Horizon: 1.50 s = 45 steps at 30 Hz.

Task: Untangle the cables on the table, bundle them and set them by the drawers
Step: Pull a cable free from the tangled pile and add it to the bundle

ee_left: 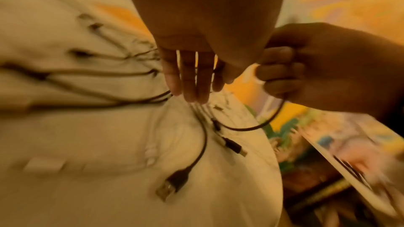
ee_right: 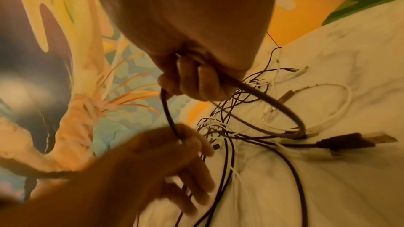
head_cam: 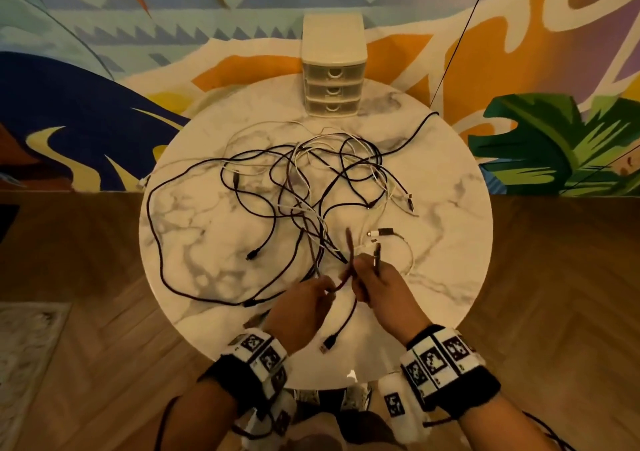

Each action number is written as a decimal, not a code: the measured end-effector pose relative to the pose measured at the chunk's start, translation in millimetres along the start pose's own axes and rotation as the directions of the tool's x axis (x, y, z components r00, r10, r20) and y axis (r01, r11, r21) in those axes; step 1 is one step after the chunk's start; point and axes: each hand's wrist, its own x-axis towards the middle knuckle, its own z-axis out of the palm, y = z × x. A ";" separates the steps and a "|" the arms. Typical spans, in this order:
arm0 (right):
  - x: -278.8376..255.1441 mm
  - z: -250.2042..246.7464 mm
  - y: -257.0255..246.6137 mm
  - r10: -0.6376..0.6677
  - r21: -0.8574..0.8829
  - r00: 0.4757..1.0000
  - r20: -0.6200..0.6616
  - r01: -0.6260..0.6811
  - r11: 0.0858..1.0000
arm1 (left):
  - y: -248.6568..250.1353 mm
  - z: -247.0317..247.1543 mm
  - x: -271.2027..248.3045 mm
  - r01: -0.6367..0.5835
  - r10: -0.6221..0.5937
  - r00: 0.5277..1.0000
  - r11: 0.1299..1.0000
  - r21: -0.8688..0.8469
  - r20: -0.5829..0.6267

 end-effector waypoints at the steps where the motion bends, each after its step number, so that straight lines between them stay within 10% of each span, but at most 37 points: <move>1: 1.2 -2.5 -2.1 0.007 0.032 1.000 -0.004 -0.007 0.999 | -10.0 2.7 2.7 0.048 -0.047 0.999 0.996 -0.081 0.008; 8: -3.4 -31.7 -39.9 0.073 0.600 0.989 -0.127 0.018 0.800 | -46.0 -7.4 58.2 0.181 -0.218 0.970 0.943 -0.279 -0.109; 13: 5.9 -44.5 -29.9 0.132 0.653 0.968 -0.214 0.041 0.756 | -3.0 -29.7 81.6 -0.015 -0.159 0.911 0.910 -0.415 -0.381; 18: 12.5 -11.3 9.8 0.237 0.227 0.972 -0.004 -0.230 0.946 | 4.8 -14.4 55.8 0.001 0.011 0.997 0.989 0.145 -0.082; 23: 13.6 -6.0 2.2 0.137 0.296 0.987 0.079 -0.155 0.943 | 7.9 -17.2 24.8 -0.065 0.069 0.998 0.899 0.434 0.007; 26: 23.4 -3.4 -2.0 0.151 0.284 0.987 -0.056 -0.129 0.950 | 10.3 -11.0 19.7 -0.084 0.070 0.996 0.923 0.375 0.051; 31: 30.9 -6.4 -8.9 0.227 0.393 0.960 -0.164 -0.148 0.908 | -28.5 -14.7 28.3 0.222 -0.239 0.969 0.957 0.184 0.071; 37: 27.4 -15.4 -9.2 0.233 0.438 0.922 -0.309 -0.079 0.895 | -43.9 -55.2 35.8 0.137 -0.117 0.885 0.991 0.012 -0.451; 41: 26.3 -23.6 -19.3 0.217 0.529 0.887 -0.407 0.035 0.848 | -32.3 -66.4 26.0 0.180 -0.147 0.965 0.974 0.138 -0.219; 45: 22.7 -44.5 -30.3 0.253 0.599 0.823 -0.508 0.127 0.791 | 11.6 -57.0 14.5 0.138 -0.119 0.987 0.970 -0.202 0.104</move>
